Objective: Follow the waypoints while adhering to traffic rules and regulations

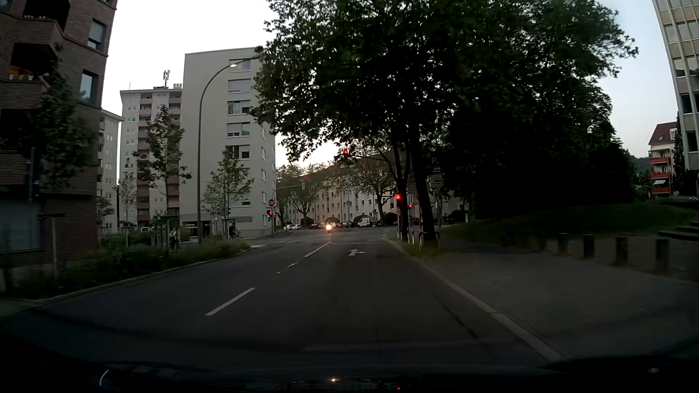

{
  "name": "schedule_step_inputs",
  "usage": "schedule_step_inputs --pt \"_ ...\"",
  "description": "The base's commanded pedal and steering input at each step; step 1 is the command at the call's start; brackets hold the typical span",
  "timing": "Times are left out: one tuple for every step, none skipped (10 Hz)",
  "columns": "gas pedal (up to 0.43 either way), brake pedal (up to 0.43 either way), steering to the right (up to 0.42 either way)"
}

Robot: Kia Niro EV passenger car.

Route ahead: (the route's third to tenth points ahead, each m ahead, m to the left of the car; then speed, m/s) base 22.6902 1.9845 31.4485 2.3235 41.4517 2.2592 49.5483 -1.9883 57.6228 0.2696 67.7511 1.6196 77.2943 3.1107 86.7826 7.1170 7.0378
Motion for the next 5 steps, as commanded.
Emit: schedule_step_inputs --pt "0.000 0.122 -0.004" --pt "0.000 0.140 -0.004" --pt "0.000 0.134 -0.004" --pt "0.000 0.146 -0.004" --pt "0.000 0.140 -0.003"
